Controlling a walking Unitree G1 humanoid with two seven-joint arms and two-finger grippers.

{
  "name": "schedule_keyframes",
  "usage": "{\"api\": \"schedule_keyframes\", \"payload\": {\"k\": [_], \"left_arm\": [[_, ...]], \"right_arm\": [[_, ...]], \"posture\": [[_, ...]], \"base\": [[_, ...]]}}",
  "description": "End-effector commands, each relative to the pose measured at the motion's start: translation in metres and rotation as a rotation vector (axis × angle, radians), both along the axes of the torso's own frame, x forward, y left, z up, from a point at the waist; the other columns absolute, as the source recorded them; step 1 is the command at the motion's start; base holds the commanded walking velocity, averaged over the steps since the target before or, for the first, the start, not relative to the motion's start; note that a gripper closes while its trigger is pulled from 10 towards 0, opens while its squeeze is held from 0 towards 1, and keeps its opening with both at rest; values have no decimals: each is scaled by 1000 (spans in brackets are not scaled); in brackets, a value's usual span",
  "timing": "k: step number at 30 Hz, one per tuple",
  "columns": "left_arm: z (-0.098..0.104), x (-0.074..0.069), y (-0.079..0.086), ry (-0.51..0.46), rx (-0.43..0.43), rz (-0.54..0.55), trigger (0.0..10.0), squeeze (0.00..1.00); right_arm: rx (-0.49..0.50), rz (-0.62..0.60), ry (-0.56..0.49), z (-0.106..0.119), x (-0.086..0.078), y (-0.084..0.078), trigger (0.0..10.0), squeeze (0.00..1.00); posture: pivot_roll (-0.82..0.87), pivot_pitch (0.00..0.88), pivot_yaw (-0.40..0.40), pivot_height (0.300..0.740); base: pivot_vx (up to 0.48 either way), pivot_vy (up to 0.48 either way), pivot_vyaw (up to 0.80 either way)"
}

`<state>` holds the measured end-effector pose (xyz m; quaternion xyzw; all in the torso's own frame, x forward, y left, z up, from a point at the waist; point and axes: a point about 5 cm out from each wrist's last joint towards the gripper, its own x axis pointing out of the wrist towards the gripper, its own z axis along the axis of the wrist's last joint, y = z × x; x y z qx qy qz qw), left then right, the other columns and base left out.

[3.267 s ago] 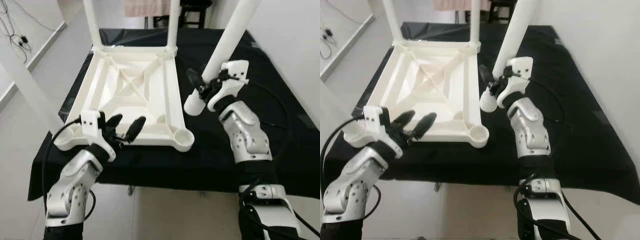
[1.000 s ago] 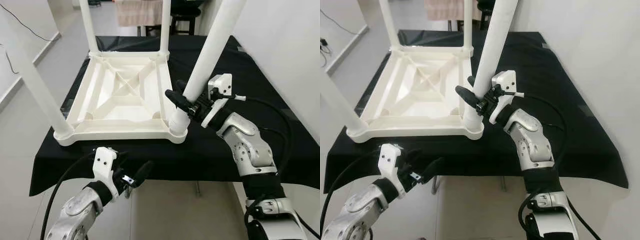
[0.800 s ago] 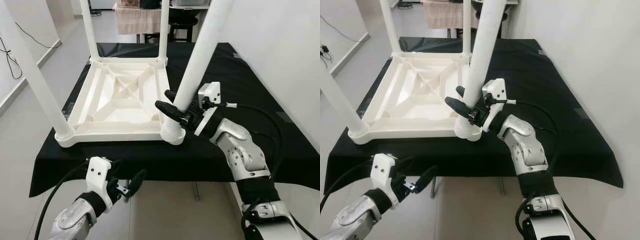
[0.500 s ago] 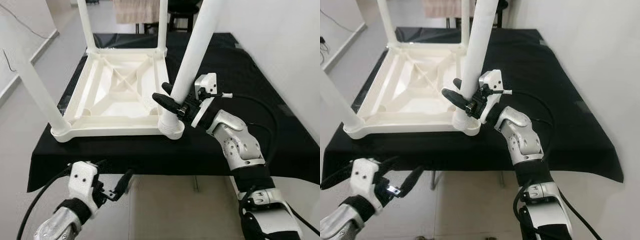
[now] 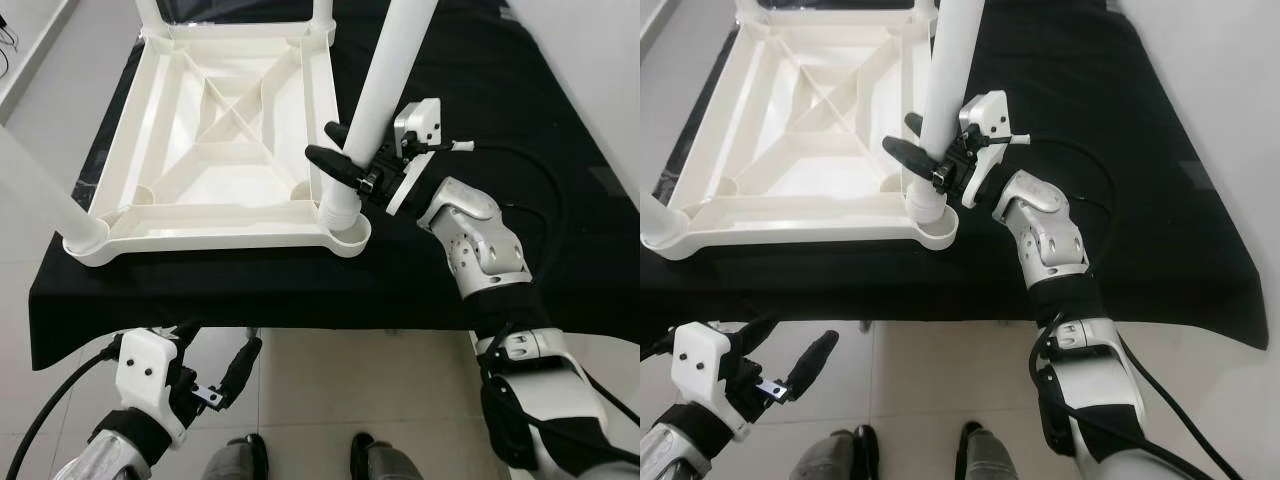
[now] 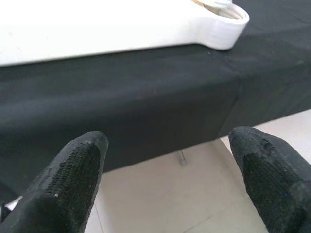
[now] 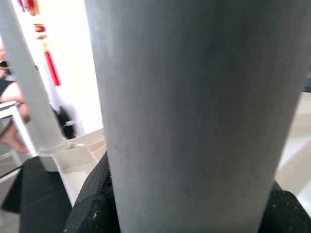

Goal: Building children table

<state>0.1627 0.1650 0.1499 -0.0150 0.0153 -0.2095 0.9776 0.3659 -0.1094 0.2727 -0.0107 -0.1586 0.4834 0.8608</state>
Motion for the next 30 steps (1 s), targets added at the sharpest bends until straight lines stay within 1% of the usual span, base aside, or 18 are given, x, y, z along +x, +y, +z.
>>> {"api": "schedule_keyframes", "payload": {"k": [1, 4, 5, 6, 7, 9, 10, 11, 13, 14, 15, 16, 17, 21, 25, 29, 30], "left_arm": [[-1, -5, 1, 24, 11, 2, 10000, 0], [-1, -5, 1, 24, 11, 2, 10000, 0], [0, -6, 0, 23, 9, 2, 10000, 0], [1, -7, 0, 23, 6, 3, 10000, 0], [1, -7, 0, 23, 6, 3, 10000, 0], [2, -7, -1, 21, 6, 3, 10000, 0], [2, -7, -1, 21, 6, 3, 10000, 0], [3, -7, -1, 20, 8, 3, 10000, 0], [3, -7, -1, 19, 9, 4, 10000, 0], [3, -6, -1, 17, 10, 4, 10000, 0], [3, -6, -1, 17, 10, 4, 10000, 0], [4, -6, -2, 16, 11, 4, 10000, 0], [4, -6, -2, 16, 11, 4, 10000, 0], [4, -6, -3, 13, 11, 5, 10000, 0], [5, -6, -4, 13, 6, 5, 10000, 0], [5, -6, -4, 14, 4, 4, 10000, 0], [5, -6, -4, 14, 3, 4, 10000, 0]], "right_arm": [[-39, 97, 32, -12, -3, 2, 10000, 0], [-43, 117, 29, -12, -4, 2, 10000, 0], [-55, 178, 23, -11, -7, 3, 10000, 0], [-105, 292, 13, -12, -13, 5, 10000, 0], [-105, 292, 13, -12, -13, 5, 10000, 0], [-170, 353, 4, -15, -16, 6, 10000, 0], [-170, 353, 4, -15, -16, 6, 10000, 0], [-201, 354, 0, -16, -14, 6, 10000, 0], [-227, 348, -4, -17, -12, 6, 10000, 0], [-239, 324, -8, -17, -8, 6, 10000, 0], [-239, 324, -8, -17, -8, 6, 10000, 0], [-243, 300, -11, -14, -2, 7, 10000, 0], [-243, 300, -11, -14, -2, 7, 10000, 0], [-203, 248, 1, -5, 7, 3, 10000, 0], [-147, 272, 29, -1, 9, -4, 10000, 0], [-125, 292, 37, 0, 9, -7, 10000, 0], [-114, 312, 39, 1, 9, -9, 10000, 0]], "posture": [[117, 358, -24, 740], [117, 358, -24, 740], [117, 365, -30, 740], [118, 366, -32, 740], [118, 366, -32, 740], [120, 367, -35, 740], [120, 367, -35, 740], [120, 367, -38, 740], [119, 367, -38, 740], [119, 367, -42, 740], [119, 367, -42, 740], [120, 367, -44, 740], [120, 367, -44, 740], [119, 368, -43, 740], [118, 369, -44, 740], [117, 370, -44, 740], [116, 371, -44, 740]], "base": [[0, 0, 0], [0, 0, 0], [0, 0, 0], [0, 0, 0], [0, 0, 0], [0, 0, 0], [0, 0, 0], [0, 0, 0], [0, 0, 0], [0, 0, 0], [0, 0, 0], [0, 0, 0], [0, 0, 0], [0, 0, 0], [0, 0, 0], [0, 0, 0], [0, 0, 0]]}}
